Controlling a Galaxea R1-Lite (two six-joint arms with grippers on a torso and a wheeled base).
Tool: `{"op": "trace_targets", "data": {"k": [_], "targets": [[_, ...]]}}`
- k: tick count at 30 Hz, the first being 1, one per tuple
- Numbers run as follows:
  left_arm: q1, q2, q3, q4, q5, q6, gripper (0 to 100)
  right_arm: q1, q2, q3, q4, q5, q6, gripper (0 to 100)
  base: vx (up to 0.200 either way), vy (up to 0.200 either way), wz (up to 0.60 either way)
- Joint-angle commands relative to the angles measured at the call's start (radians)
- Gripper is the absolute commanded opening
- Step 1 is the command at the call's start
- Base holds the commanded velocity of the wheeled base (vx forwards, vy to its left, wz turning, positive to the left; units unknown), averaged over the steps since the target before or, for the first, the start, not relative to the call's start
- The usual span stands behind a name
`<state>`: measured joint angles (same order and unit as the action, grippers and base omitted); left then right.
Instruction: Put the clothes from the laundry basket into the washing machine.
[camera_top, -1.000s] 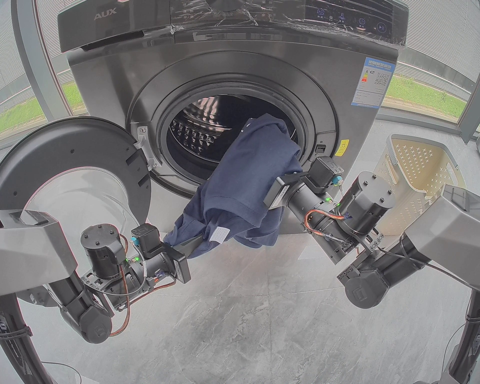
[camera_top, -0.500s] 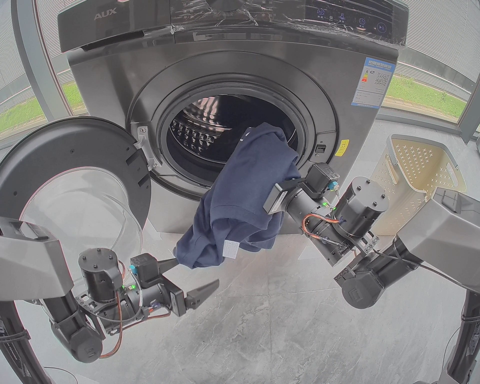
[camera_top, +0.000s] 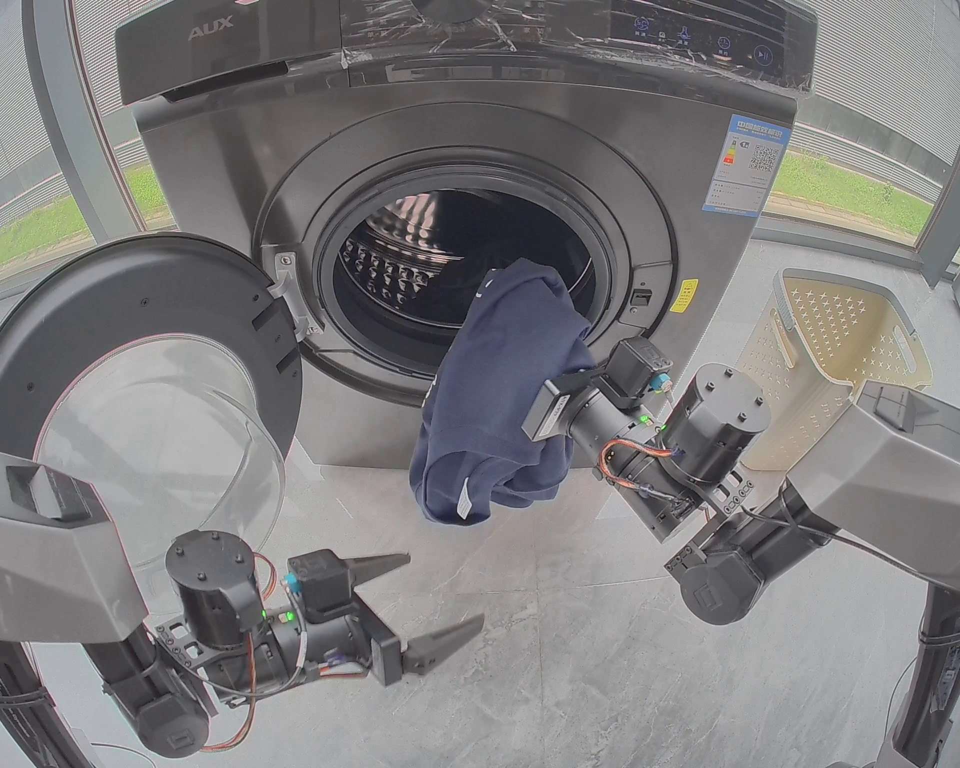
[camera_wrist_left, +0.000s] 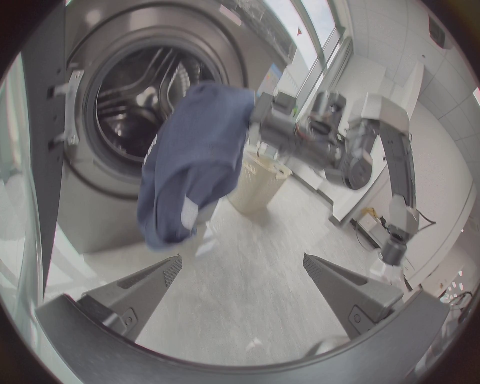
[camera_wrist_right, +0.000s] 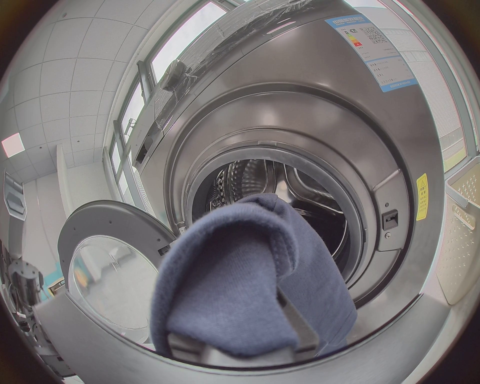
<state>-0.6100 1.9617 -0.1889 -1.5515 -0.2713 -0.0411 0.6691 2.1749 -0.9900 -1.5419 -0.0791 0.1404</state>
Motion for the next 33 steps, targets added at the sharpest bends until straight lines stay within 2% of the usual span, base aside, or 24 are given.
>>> {"op": "trace_targets", "data": {"k": [1,7,16,21,24,26,33], "targets": [[-0.001,-0.055,-0.205,0.002,0.055,-0.006,100,0.018,0.002,0.031,-0.001,-0.001,0.002,0,0.000,0.000,0.00],[0.004,-0.047,-0.268,0.002,0.050,-0.011,100,0.020,0.005,0.031,-0.001,-0.001,0.005,0,0.000,0.000,0.00],[0.030,0.102,-0.371,0.001,0.046,0.001,100,0.029,0.000,0.028,0.000,-0.001,0.004,0,0.000,0.000,0.00],[0.044,0.192,-0.438,0.001,0.049,0.029,100,0.041,-0.006,0.031,0.000,-0.002,0.004,0,0.000,0.000,0.00],[0.053,0.243,-0.500,0.001,0.055,0.027,100,0.052,-0.007,0.031,0.002,-0.004,0.005,0,0.000,0.000,0.00],[0.058,0.269,-0.540,0.001,0.055,0.023,100,0.053,-0.006,0.031,0.003,-0.027,0.004,0,0.000,0.000,0.00],[0.053,0.313,-0.601,0.001,0.057,0.017,100,0.075,0.005,0.030,0.006,-0.042,0.005,0,0.000,0.000,0.00]]}}
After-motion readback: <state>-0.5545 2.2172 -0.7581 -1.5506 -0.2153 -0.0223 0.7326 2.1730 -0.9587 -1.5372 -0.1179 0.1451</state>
